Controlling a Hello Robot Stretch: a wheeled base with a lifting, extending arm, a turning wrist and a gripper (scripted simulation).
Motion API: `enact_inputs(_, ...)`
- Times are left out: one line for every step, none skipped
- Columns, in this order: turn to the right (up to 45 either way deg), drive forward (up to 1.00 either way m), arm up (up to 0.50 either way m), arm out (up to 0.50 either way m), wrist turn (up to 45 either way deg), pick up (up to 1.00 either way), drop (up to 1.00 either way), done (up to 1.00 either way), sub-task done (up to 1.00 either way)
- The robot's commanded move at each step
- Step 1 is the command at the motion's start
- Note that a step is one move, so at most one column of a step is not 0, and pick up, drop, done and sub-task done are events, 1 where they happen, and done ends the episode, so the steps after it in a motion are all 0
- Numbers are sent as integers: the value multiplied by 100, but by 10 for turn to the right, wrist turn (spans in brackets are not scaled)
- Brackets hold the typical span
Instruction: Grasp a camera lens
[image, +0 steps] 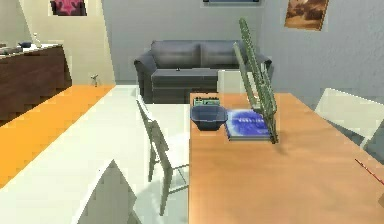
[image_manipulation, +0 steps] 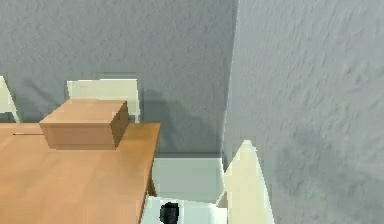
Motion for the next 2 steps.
enact_inputs(0, 0, 50, 0, 0, 0, 0, 0, 0)
enact_inputs(0, 0, 8, 0, 0, 0, 0, 0, 0)
